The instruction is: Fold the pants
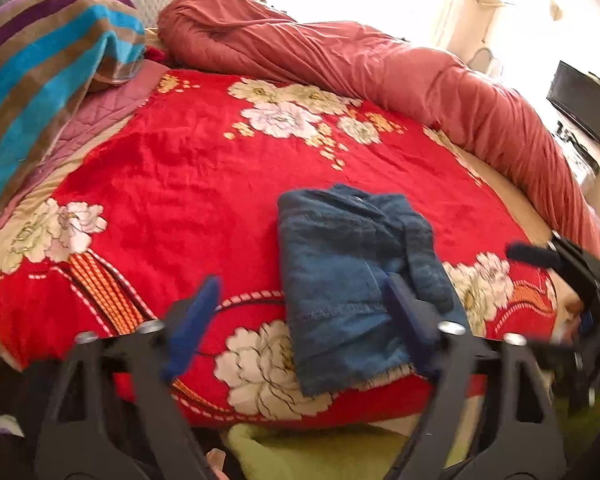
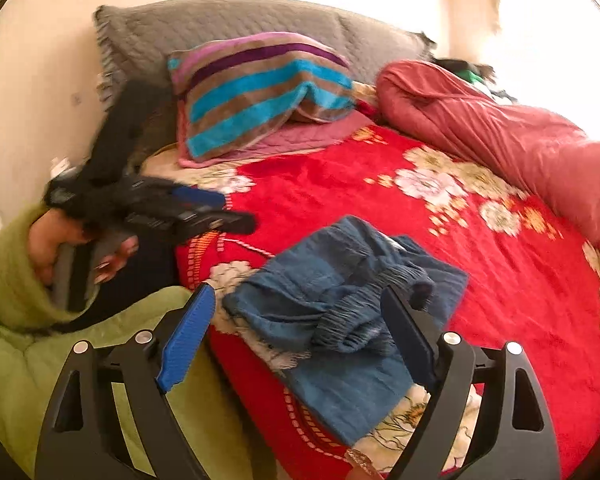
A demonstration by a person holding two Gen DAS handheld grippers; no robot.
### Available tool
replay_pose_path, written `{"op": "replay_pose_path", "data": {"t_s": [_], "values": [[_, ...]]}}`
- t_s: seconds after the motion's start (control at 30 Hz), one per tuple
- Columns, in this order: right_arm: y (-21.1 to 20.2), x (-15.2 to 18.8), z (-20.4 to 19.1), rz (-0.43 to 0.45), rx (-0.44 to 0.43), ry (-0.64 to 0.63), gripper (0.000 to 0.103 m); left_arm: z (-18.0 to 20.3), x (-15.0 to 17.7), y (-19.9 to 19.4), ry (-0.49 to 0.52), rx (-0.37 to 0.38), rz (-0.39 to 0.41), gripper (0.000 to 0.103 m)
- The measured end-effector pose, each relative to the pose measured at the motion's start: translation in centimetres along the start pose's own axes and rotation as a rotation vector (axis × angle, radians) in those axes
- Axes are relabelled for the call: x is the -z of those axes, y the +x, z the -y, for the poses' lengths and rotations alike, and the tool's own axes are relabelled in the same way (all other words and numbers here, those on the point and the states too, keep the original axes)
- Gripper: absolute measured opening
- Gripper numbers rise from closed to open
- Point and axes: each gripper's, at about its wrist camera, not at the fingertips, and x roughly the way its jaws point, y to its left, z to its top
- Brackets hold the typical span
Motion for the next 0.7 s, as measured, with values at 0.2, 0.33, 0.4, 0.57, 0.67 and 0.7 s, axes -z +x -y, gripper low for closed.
{"op": "replay_pose_path", "data": {"t_s": [0.2,0.33,0.4,0.57,0.67,0.7], "values": [[1.6,1.0,3.2,-0.084,0.067,0.158,0.068,3.0,1.4,1.8,0.09,0.046,-0.071,0.039],[2.7,1.3,4.0,-0.111,0.015,0.215,0.052,4.3,2.6,4.1,0.143,0.045,-0.153,0.033],[3.4,1.1,4.0,-0.116,-0.013,0.221,0.052,4.4,3.5,5.4,0.152,0.034,-0.205,0.033],[6.7,0.5,6.1,-0.171,-0.013,0.33,0.052,3.8,3.9,6.1,0.135,0.046,-0.227,0.033],[8.5,0.8,7.9,-0.192,-0.012,0.445,0.052,3.8,4.1,6.4,0.138,0.041,-0.23,0.033],[8.8,0.9,8.1,-0.188,-0.052,0.465,0.049,3.8,4.1,6.5,0.141,0.04,-0.231,0.033]]}}
